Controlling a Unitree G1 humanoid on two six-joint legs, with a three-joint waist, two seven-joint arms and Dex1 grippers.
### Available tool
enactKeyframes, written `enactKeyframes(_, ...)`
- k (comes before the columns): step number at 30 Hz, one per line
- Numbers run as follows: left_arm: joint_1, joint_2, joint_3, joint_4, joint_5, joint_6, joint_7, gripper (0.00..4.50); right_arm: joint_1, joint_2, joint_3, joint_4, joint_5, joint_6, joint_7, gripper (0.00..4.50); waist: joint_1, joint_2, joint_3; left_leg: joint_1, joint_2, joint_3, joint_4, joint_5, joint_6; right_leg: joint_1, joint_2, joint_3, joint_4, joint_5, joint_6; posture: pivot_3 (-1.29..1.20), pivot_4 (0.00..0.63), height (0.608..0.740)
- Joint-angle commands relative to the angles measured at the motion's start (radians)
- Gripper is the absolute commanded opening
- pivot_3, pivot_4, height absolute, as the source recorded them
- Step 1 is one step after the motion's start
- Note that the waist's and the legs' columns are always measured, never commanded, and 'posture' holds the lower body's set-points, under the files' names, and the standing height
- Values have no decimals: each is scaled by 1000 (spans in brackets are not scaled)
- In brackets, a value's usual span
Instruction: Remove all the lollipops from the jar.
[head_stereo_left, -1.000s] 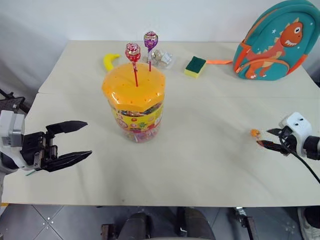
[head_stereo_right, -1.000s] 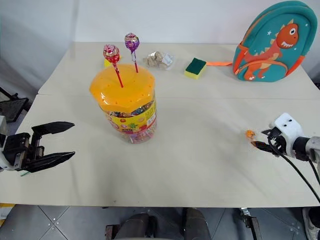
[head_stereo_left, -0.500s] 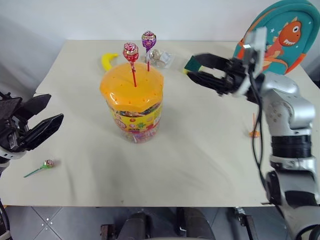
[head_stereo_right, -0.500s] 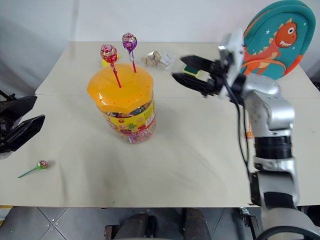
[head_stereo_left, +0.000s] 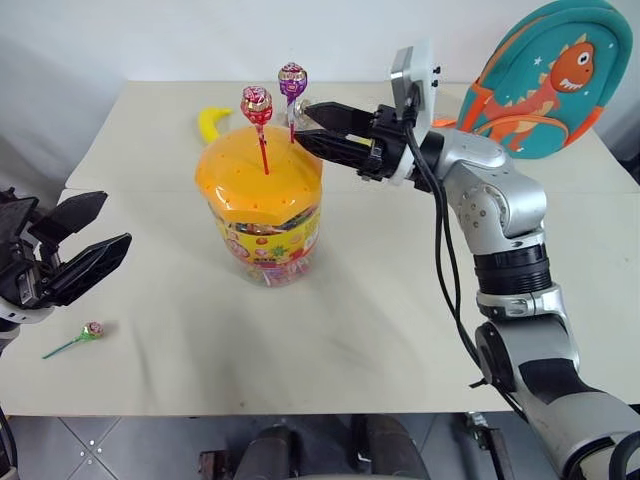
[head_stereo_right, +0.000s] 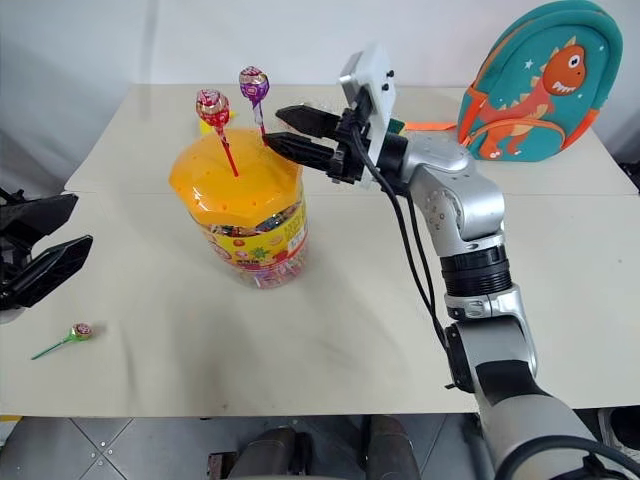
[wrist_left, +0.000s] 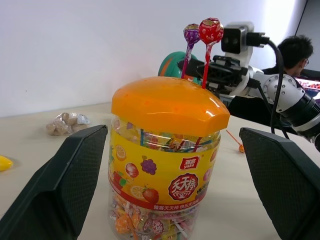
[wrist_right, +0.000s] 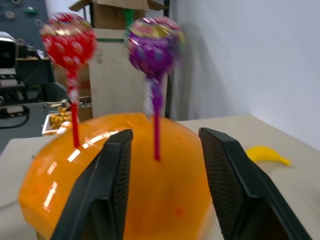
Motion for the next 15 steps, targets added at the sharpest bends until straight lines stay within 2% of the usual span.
enactKeyframes(1, 0, 3, 9, -34, -19, -7, 1, 4500, -42, 33, 0, -4, -12, 3, -32, 2017, 0, 0, 0, 0, 0, 0, 0, 0, 0, 0, 0, 0, 0, 0, 0, 0, 150, 740)
enactKeyframes(7, -11, 7, -1, -32, -24, -5, 1, 4500, -55, 54, 12, 6, -29, 8, -30, 106, 0, 0, 0, 0, -1, 0, 0, 0, 0, -1, 0, 0, 1, 0, 0, 0, 150, 740)
enactKeyframes(15, -51, 19, -36, -36, -26, 6, -6, 4500, -63, 52, -64, 23, 6, -20, -32, 47, 1, 0, 0, 0, -1, 0, 0, 0, 0, -1, 1, 0, 2, 0, 0, 0, 150, 740)
